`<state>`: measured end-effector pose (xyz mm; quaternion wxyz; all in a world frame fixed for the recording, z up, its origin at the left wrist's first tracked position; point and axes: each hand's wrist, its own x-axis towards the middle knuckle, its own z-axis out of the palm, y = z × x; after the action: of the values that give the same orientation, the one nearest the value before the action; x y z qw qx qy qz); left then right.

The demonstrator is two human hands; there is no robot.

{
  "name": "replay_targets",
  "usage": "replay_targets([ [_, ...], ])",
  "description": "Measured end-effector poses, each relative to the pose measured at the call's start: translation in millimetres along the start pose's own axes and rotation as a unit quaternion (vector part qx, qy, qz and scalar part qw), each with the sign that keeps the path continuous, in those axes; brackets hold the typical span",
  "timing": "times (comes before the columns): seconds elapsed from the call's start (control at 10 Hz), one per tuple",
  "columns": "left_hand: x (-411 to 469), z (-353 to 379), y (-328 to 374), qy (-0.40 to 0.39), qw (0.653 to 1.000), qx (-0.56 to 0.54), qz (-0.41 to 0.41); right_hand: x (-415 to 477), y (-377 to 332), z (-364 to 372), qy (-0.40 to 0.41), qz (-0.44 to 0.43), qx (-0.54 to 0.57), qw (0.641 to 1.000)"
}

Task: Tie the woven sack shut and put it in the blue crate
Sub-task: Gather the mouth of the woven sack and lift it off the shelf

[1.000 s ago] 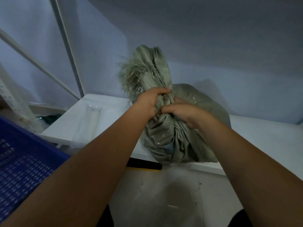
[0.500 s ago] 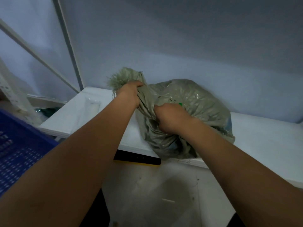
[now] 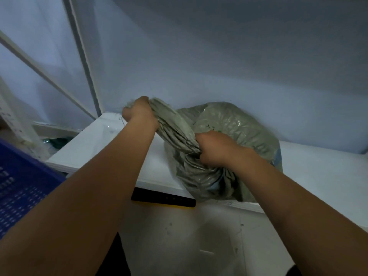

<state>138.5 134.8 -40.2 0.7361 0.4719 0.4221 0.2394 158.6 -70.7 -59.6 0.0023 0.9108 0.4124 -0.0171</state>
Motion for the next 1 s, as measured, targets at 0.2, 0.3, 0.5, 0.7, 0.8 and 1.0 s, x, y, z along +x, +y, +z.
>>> replay_targets([
  [0.2,36,-14,-4,0.075,0.9,0.418,0.095,-7,14,5,-0.013,0.019,-0.001,1.0],
  [0.3,30,-12,-3,0.125,0.981,0.143,0.038,-7,18,2,-0.012,0.043,0.004,0.999],
  [0.5,-7,17,-11,0.011,0.865,0.369,0.34,-7,20,7,-0.015,0.059,-0.039,0.997],
  [0.7,-41,15,-31,-0.398,0.722,0.447,0.347,-7,20,1,0.007,0.067,-0.065,0.996],
  [0.8,-51,22,-53,-0.436,0.618,0.56,0.337,-8,22,-5,0.055,0.035,-0.063,0.996],
  [1.0,-47,26,-61,-0.365,0.595,0.624,0.35,-6,28,4,0.112,0.012,-0.037,0.993],
])
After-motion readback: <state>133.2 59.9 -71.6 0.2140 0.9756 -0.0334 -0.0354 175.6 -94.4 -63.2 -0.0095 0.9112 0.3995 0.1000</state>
